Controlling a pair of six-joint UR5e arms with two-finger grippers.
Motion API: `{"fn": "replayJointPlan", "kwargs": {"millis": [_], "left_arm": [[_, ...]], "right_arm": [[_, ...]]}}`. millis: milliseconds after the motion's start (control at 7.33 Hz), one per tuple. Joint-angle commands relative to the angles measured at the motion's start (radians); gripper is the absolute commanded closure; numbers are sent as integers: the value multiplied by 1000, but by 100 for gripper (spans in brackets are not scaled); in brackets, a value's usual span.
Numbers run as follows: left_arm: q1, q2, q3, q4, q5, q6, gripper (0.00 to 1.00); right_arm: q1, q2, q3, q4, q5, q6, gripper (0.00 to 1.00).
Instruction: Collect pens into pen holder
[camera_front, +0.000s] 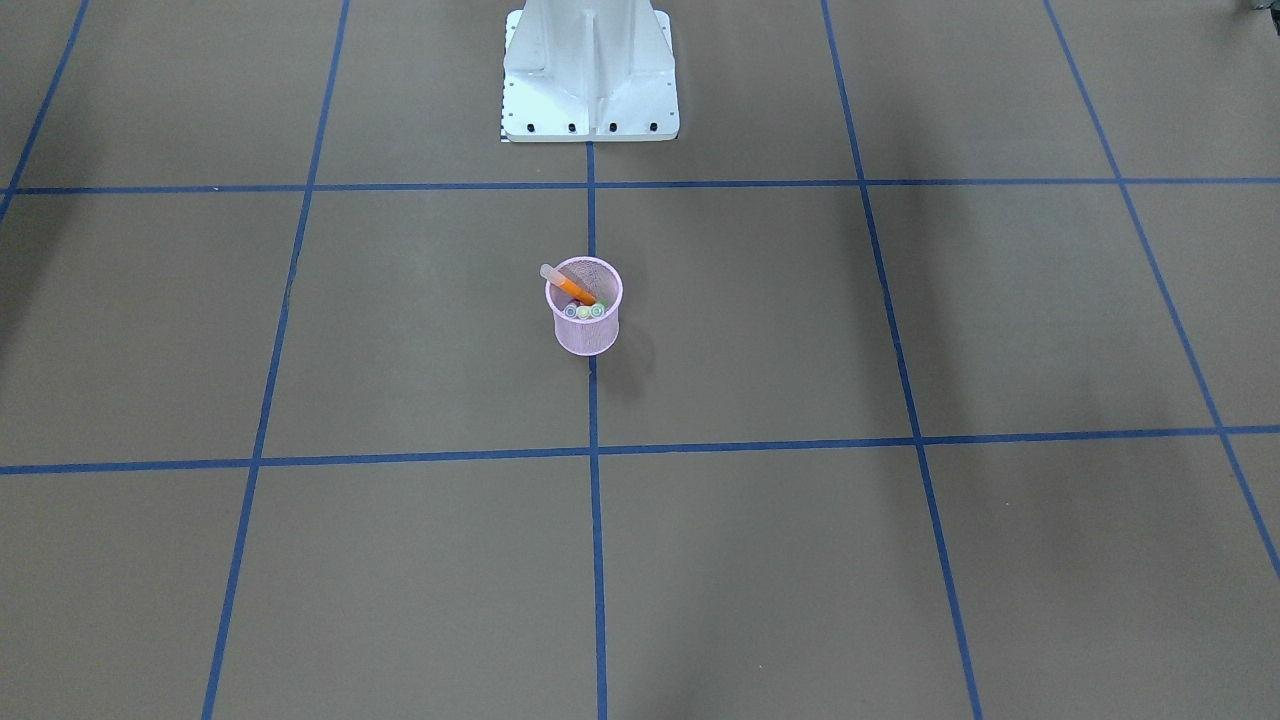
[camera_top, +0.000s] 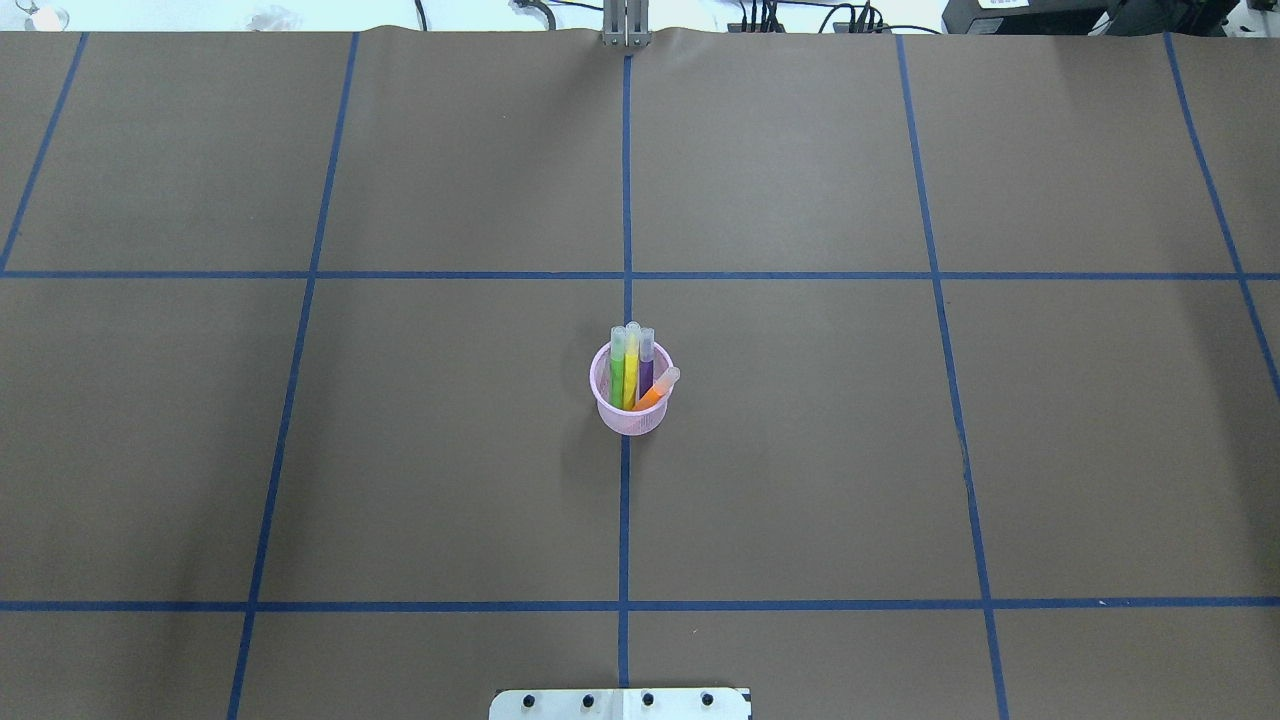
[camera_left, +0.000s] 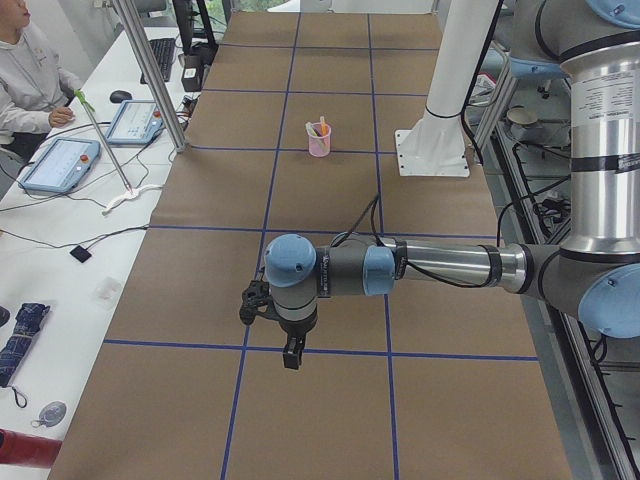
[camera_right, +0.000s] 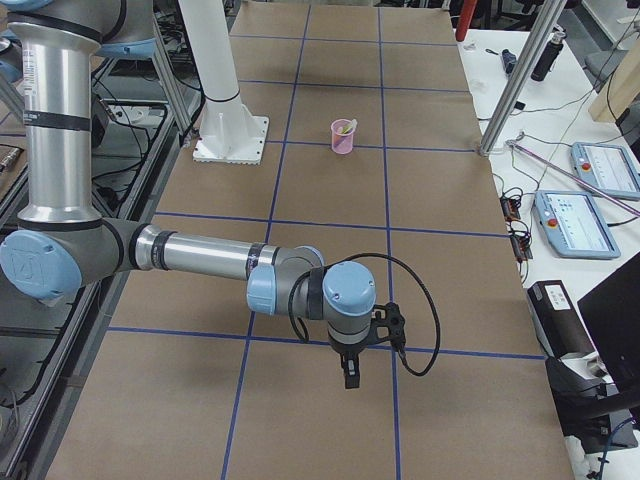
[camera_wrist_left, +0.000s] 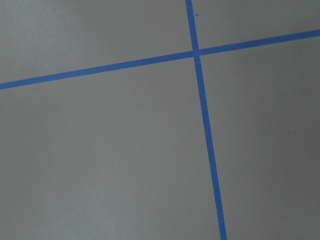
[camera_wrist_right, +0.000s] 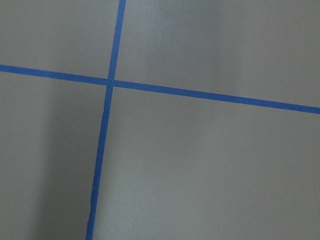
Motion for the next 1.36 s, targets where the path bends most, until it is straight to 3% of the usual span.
{"fn": "replayJointPlan", "kwargs": {"millis": [0, 1227], "left_arm": [[0, 1, -8, 0, 0, 3, 0], [-2, 51, -48, 1, -3, -1, 0]], "right_arm": [[-4, -10, 8, 11, -4, 11, 0], [-4, -30, 26, 12, 2, 14, 0]]}}
